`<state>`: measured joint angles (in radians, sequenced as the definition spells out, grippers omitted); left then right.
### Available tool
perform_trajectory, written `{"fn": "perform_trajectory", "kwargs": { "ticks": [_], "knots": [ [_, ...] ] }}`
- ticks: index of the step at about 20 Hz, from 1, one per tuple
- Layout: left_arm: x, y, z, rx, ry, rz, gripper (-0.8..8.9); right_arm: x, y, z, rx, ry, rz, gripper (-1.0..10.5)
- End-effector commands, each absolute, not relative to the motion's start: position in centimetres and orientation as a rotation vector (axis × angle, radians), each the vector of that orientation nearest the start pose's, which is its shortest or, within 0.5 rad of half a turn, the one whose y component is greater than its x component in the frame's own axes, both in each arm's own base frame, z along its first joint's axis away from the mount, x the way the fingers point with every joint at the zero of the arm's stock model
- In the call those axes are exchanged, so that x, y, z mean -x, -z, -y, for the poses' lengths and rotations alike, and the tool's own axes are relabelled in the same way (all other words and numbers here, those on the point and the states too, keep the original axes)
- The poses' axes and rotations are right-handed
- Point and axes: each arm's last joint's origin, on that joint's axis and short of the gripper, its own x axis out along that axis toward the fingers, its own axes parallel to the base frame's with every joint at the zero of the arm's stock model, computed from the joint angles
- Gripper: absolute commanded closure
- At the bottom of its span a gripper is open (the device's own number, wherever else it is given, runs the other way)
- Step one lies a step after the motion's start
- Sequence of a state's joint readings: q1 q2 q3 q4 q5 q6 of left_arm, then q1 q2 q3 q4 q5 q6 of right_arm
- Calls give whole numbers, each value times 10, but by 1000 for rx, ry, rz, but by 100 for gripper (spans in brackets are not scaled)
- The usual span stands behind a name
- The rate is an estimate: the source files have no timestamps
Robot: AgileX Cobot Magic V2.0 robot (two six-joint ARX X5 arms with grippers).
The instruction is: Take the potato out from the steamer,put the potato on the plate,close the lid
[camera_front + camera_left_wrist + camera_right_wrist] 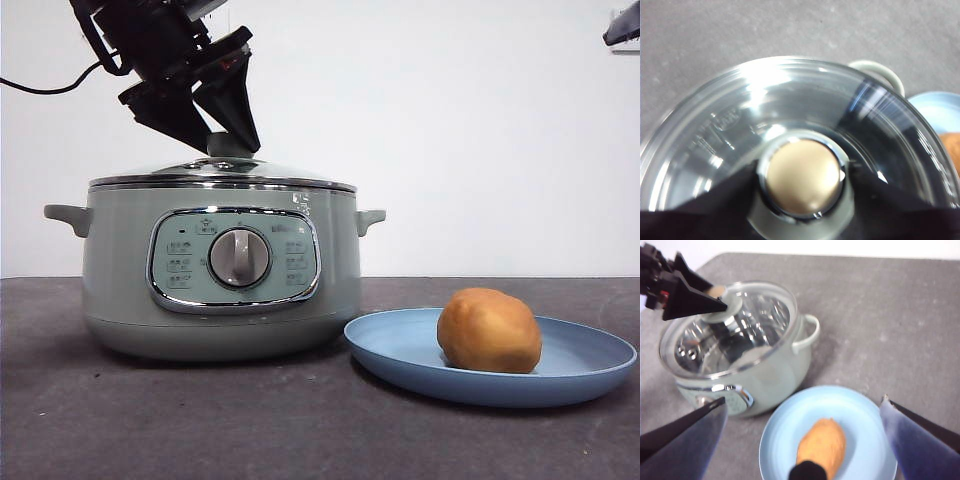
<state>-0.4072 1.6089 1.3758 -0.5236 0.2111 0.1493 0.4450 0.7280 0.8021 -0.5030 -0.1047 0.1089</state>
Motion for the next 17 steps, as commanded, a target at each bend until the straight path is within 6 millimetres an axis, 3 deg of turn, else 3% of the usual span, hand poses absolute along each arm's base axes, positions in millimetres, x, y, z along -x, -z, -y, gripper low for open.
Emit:
{"fn": "perform_trajectory", "kwargs": {
  "ticks": [1,7,12,15,17],
  "knots": [
    [-318,-306,146,-219,651,-722,266,-133,-316,-67,-34,-516,-473,438],
    [-282,-345,130,-213,652,-680,266,-131,-312,-67,-28,-525,-525,440],
    [-216,-384,104,-173,686,-694,284,-126,-305,-68,-56,-636,-625,443],
    [-179,-398,89,-144,716,-716,288,-121,-301,-69,-80,-721,-703,447],
    [-160,-402,81,-143,721,-734,477,-118,-298,-68,-97,-737,-755,447]
  ]
}}
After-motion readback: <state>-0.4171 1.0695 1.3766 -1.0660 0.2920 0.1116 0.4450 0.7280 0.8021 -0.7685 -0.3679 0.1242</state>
